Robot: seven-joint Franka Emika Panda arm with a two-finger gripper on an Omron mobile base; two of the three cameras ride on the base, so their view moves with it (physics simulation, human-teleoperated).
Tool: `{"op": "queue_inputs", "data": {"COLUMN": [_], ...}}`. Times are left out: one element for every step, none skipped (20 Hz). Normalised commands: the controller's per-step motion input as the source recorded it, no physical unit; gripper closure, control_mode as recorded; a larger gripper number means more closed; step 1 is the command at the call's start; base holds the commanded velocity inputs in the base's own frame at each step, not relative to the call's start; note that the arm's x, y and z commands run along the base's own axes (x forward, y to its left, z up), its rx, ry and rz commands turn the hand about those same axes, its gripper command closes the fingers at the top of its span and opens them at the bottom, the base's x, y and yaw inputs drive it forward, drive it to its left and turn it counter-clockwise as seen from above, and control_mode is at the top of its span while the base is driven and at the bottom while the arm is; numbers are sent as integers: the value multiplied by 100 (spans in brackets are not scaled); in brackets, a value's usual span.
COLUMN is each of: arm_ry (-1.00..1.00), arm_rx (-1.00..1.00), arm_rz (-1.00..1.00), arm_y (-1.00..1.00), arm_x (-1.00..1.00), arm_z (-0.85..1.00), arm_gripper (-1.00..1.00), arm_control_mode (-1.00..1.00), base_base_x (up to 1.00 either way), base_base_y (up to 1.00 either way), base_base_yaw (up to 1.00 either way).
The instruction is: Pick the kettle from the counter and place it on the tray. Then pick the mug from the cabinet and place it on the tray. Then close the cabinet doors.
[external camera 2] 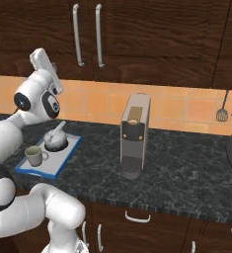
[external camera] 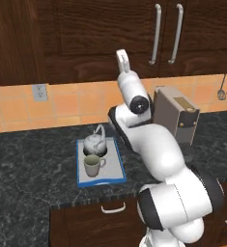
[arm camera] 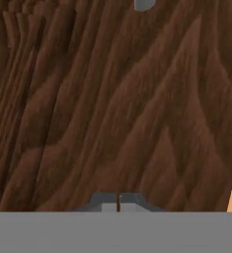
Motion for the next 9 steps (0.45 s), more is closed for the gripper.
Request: {"op": "queue_inputs", "data": {"arm_ry": [15,18,28,32,38,42,45,49,49], "arm_rx": [0,0,0,0,0,0,0,0,0], "arm_rz": [1,0,0,0,0,0,0,0,0], "arm_y": [-24,-25,-19,-21,-21,-23,-24,-14,-11], "arm_x": [73,63,45,32,21,18,9,13,9], "arm_z": [3,19,42,54,62,71,82,77,75], "arm_gripper": [100,100,100,100,100,100,100,100,100], "arm_control_mode": [-100,-100,-100,-100,-100,-100,-100,-100,-100], "base_base_x": [0,0,0,0,0,0,0,0,0], "base_base_y": [0,0,0,0,0,0,0,0,0], "base_base_yaw": [0,0,0,0,0,0,0,0,0]}}
